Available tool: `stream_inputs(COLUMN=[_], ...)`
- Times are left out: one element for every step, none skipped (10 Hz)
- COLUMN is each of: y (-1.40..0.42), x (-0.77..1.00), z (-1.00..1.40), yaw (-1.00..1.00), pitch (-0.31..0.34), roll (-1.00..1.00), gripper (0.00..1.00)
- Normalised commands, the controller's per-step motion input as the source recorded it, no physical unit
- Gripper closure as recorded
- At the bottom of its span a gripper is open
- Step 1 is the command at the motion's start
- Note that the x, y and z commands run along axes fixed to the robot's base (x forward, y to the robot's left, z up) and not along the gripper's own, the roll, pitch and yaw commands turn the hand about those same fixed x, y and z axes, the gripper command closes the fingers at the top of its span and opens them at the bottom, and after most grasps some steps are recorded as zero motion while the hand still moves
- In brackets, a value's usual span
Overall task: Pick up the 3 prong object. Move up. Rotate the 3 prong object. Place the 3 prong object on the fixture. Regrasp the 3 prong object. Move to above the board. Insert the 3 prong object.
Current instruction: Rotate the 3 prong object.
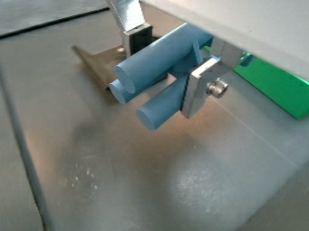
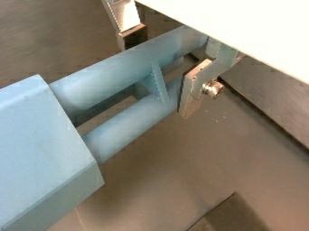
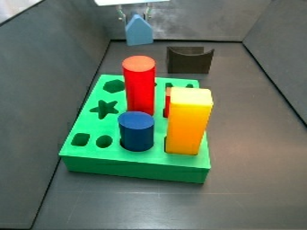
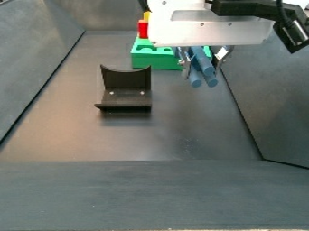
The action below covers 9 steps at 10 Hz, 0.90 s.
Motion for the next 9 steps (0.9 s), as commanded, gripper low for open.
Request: stream_inputs(y=[0.02, 0.02, 0.02, 0.0, 0.0, 0.01, 0.01, 0.02, 0.02], x=[0.01, 0.01, 0.01, 0.0, 0.0, 0.02, 0.02, 0.03, 0.04], z=[-0.01, -0.01, -0.01, -1.0, -1.0, -1.0, -1.0, -1.0, -1.0], yaw=[-0.61, -0.41, -0.27, 0.0, 0.05, 0.05, 0.03, 0.01, 0.01], pitch=[-0.021, -0.02, -0.019, 0.0, -0.004, -0.015, -0.011, 0.004, 0.011], roll=[0.0, 0.0, 0.0, 0.0, 0.0, 0.03, 0.05, 0.08, 0.1], gripper=[1.0, 1.0, 1.0, 1.0, 1.0, 1.0, 1.0, 1.0, 1.0])
